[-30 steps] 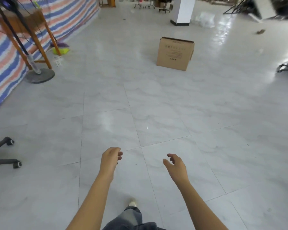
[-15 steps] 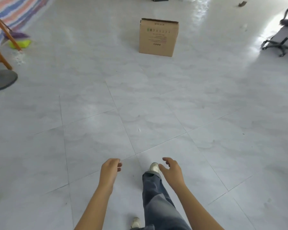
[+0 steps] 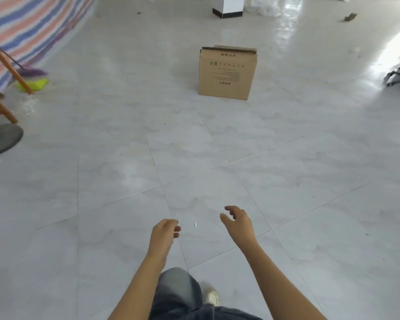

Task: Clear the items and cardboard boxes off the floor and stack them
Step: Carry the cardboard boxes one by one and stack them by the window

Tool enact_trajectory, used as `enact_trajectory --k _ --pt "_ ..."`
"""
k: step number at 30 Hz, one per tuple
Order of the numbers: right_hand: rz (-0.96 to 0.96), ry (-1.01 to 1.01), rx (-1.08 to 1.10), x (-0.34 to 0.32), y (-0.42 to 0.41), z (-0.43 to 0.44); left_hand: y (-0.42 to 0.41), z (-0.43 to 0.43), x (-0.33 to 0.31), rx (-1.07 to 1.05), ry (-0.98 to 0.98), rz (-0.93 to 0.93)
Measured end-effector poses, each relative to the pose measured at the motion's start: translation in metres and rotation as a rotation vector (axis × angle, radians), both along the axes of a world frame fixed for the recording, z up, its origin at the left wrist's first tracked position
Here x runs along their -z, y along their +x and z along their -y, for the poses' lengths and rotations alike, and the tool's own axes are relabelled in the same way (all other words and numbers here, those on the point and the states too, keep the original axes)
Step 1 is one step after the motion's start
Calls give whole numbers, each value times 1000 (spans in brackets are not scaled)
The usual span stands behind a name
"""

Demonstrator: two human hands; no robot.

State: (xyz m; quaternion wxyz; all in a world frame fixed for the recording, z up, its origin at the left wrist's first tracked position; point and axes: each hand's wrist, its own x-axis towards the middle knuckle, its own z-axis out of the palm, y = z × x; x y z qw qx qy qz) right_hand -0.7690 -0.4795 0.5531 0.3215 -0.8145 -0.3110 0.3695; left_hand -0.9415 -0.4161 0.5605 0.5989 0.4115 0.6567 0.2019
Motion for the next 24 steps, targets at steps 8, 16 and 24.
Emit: enact_trajectory --k 8,16,24 --pt "41 -34 -63 15 46 -136 53 -143 22 -58 -36 -5" --pt "67 -49 -9 2 89 -311 95 -345 -6 -65 57 57" --pt "89 -157 47 6 144 -395 164 -439 13 29 -62 68"
